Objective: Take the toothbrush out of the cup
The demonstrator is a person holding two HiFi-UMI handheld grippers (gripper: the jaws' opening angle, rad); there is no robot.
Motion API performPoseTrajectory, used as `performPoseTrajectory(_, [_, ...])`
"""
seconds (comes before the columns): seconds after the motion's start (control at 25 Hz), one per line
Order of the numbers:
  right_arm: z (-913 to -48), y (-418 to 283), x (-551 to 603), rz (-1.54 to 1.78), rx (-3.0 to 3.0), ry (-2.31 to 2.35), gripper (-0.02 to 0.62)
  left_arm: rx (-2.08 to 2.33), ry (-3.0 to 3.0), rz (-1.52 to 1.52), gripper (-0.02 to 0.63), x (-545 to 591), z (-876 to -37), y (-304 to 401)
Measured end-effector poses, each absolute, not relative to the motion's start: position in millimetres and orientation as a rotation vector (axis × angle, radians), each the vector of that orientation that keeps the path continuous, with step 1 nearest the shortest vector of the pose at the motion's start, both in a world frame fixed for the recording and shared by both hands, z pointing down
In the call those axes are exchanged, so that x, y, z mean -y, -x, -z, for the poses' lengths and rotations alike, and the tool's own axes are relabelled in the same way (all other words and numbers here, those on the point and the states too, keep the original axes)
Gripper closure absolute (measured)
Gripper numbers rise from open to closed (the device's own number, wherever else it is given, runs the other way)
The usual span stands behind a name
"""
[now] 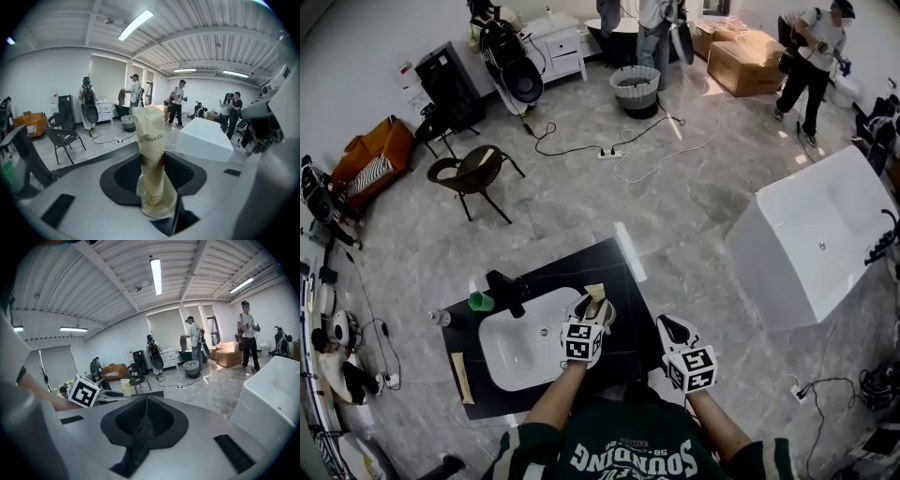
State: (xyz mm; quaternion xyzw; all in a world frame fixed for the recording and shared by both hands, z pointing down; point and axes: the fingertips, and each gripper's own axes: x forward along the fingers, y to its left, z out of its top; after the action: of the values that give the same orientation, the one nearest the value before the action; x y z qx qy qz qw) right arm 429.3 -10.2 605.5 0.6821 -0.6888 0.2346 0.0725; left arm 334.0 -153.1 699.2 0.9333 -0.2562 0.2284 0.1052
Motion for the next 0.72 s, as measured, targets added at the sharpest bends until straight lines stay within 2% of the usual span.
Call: performPoseTrajectory(0.72, [-593, -400, 25, -0.652, 2.149, -1.978, 0.554, 0.823, -2.810, -0.427, 0.453, 161, -623, -313])
